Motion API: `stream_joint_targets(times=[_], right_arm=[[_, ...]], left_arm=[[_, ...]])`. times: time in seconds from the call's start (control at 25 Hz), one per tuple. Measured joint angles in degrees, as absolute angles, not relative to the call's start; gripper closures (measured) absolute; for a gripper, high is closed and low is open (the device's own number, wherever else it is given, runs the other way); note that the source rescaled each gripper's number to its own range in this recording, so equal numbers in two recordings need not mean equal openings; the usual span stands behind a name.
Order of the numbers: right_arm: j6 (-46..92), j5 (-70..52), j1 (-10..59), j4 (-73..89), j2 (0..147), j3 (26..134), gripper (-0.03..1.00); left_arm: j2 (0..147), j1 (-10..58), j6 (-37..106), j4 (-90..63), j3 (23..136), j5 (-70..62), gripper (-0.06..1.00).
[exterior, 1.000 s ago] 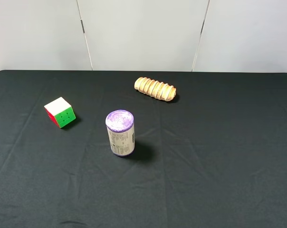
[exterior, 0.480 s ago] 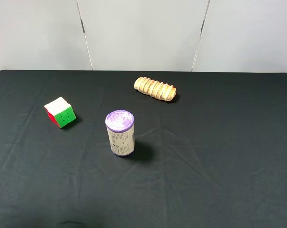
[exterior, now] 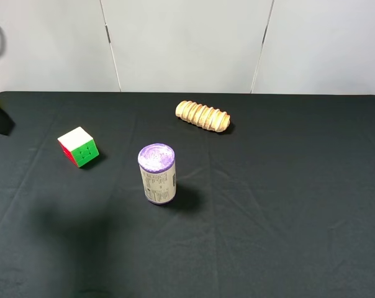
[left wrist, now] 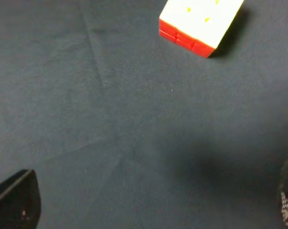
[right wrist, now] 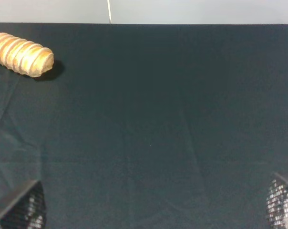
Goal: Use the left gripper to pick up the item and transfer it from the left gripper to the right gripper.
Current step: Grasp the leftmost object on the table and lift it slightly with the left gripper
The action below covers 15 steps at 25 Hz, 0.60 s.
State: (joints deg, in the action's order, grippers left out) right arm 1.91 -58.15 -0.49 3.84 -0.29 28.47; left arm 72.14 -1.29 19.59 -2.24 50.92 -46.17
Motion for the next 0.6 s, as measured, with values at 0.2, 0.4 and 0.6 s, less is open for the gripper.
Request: stream_joint_targets(times=[0.2, 0.4, 0.6], right_arm=[[1.9, -58.2, -0.5, 3.8, -0.3, 28.5, -0.03], [1.9, -58.2, -0.5, 3.8, -0.3, 28.5, -0.03], [1.9, -58.2, -0.5, 3.8, -0.3, 28.5, -0.03]], left_arm=[[83.2, -1.0, 27.4, -5.8, 53.5, -44.1, -0.05], [92.5, 2.7, 33.3, -6.9, 58.0, -41.3, -0.05], [101.4, 7.7, 33.5, -3.0, 63.4, -39.4, -0.05]])
